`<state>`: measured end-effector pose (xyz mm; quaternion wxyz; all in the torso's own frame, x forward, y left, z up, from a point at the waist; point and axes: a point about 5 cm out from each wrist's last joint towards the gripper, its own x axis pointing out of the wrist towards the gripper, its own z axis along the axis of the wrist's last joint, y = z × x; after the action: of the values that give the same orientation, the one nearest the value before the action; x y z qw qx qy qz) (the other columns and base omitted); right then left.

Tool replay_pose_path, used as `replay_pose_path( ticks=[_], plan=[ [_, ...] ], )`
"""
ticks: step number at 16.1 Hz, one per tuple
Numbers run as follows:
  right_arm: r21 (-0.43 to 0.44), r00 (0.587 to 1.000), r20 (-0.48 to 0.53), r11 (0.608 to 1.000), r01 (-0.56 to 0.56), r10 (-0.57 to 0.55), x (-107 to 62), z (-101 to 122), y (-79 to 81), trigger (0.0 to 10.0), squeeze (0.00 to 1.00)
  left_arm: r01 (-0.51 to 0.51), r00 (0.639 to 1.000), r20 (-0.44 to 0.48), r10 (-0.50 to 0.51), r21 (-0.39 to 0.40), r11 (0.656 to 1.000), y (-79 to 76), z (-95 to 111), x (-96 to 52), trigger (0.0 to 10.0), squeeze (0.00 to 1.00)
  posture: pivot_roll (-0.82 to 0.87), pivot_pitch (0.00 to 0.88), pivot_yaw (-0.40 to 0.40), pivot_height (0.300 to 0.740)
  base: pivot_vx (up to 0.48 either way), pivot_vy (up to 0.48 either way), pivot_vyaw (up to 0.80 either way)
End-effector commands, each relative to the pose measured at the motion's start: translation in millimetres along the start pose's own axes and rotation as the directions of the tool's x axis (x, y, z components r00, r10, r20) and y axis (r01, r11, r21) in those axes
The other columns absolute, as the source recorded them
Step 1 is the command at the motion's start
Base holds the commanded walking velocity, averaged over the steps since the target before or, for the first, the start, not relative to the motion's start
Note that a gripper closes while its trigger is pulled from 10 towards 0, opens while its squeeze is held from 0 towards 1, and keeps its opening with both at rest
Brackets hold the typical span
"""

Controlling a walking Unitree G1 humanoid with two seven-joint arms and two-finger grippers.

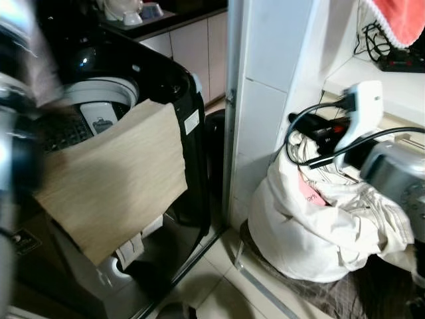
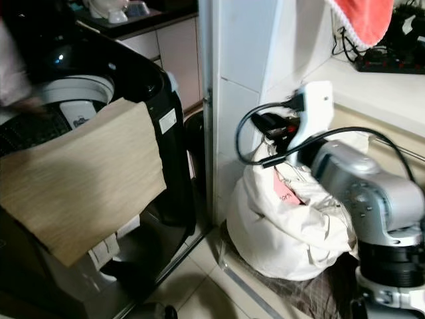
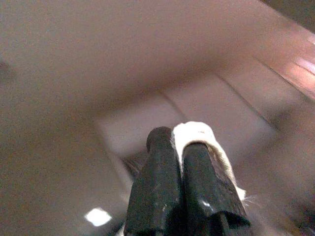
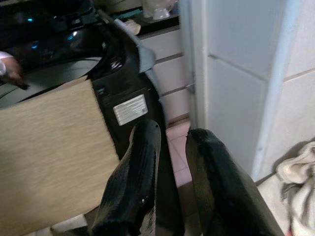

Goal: Clothes washing

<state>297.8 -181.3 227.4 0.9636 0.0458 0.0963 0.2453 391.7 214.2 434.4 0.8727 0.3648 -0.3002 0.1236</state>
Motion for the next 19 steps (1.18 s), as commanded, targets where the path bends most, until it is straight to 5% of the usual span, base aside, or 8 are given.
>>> replay_pose_path(
  ticks=[1,5,9,13,14,15,16,19],
  plan=[
    [-0.016,1.000,0.001,1.000,-0.018,0.018,-0.5,0.3,3.4,10.0,0.00,0.159,0.978,-0.131,-0.164,-0.050,0.986,-24.3,-23.0,-8.1,0.0,0.00,-0.05,0.000,0.060,0.740,0.000,0.000,0.00],
    [-0.044,0.992,-0.083,0.994,-0.098,0.094,-0.2,-18.1,21.5,10.0,0.00,0.386,0.818,-0.379,-0.432,-0.195,0.902,-71.6,-73.6,-42.0,0.0,0.00,-0.05,0.000,0.065,0.740,0.000,0.000,0.00],
    [-0.086,0.932,-0.170,0.938,-0.336,0.319,-8.8,-30.7,52.6,10.0,0.00,0.366,0.792,-0.400,-0.460,-0.291,0.884,-66.2,-76.1,-41.6,0.0,0.00,-0.05,0.000,0.065,0.740,0.000,0.000,0.00],
    [-0.101,0.933,-0.186,0.939,-0.329,0.307,-7.3,-32.7,52.5,10.0,0.00,0.372,0.792,-0.452,-0.411,-0.176,0.911,-59.2,-80.0,-41.4,0.0,0.00,-0.05,0.000,0.067,0.740,0.000,0.000,0.00],
    [-0.103,0.923,-0.201,0.929,-0.354,0.330,-8.8,-34.3,55.5,10.0,0.00,0.495,0.666,-0.506,-0.548,-0.251,0.832,-72.5,-88.7,-53.2,10.0,0.00,-0.05,0.000,0.067,0.740,0.000,0.000,0.00],
    [-0.106,0.915,-0.212,0.923,-0.371,0.344,-10.0,-36.0,57.1,10.0,0.00,0.537,0.610,-0.522,-0.596,-0.281,0.795,-77.4,-92.9,-59.2,10.0,0.66,-0.05,0.000,0.069,0.740,0.000,0.000,0.00],
    [-0.108,0.911,-0.223,0.919,-0.378,0.348,-10.8,-38.0,58.0,10.0,0.00,0.544,0.601,-0.540,-0.589,-0.263,0.797,-76.0,-95.1,-60.3,10.0,1.00,-0.05,0.000,0.070,0.740,0.000,0.000,0.00],
    [-0.108,0.907,-0.233,0.917,-0.383,0.351,-11.6,-40.5,59.1,10.0,0.00,0.554,0.589,-0.571,-0.572,-0.230,0.800,-72.5,-98.2,-61.4,10.0,1.00,-0.05,0.000,0.070,0.740,0.000,0.000,0.00]
  ],
)
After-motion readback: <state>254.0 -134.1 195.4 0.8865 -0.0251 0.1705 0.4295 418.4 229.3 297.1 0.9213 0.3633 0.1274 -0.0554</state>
